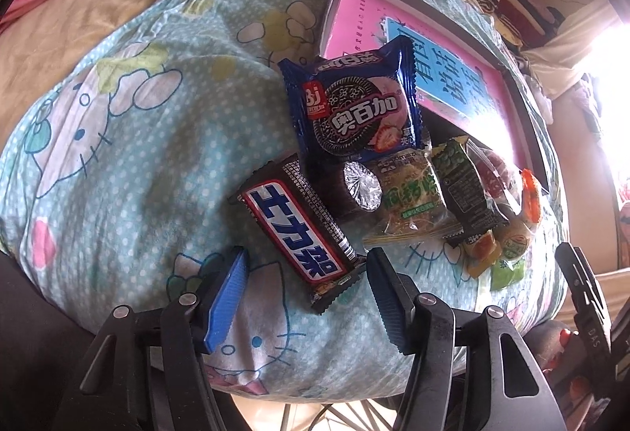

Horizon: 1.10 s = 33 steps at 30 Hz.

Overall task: Organize snacks
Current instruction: 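Grasp the chocolate bar with the left gripper while the right grasps the orange-wrapped bread bag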

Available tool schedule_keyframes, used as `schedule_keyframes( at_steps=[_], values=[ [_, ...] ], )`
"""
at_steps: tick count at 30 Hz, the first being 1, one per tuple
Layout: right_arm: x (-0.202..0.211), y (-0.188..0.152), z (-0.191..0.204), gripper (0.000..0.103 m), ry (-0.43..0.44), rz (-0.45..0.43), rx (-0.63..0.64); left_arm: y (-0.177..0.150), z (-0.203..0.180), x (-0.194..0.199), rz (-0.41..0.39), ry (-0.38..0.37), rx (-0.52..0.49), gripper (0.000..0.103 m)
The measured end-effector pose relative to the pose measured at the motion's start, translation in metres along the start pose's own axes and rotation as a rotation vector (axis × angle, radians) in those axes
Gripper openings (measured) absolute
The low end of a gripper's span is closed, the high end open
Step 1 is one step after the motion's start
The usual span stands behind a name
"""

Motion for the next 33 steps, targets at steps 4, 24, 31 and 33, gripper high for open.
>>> schedule_keyframes(
  at_steps=[4, 24, 31, 33],
  values=[
    [-0.019, -0.003, -0.006, 0.103, -0.053, 0.049, 0.053, 0.002, -0.002, -0.005, 0.007, -0.001, 0.009, 0.064],
    [-0.055, 0.007, 0.030, 0.075, -0.043, 0.018, 0.337, 0.003, 0.012, -0.006, -0.011, -0.039, 0.081, 0.048],
    [-0.061, 0.001, 0.034, 0.051, 0.034, 0.064, 0.313, -0.001, 0.022, -0.002, -0.023, -0.047, 0.111, 0.038],
    [-0.059, 0.001, 0.033, 0.047, 0.044, 0.062, 0.305, 0.001, 0.027, -0.001, -0.029, -0.045, 0.122, 0.034]
  ],
)
Point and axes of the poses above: each gripper's, at about its wrist camera, not at the fingertips, and x roughly against the way its jaws point, z to its left, y to its top, the point moved 10 cm from there along -x, roughly the way its jaws point, and after that the axes turned 11 degrees about -x, right-handed, at the moved point
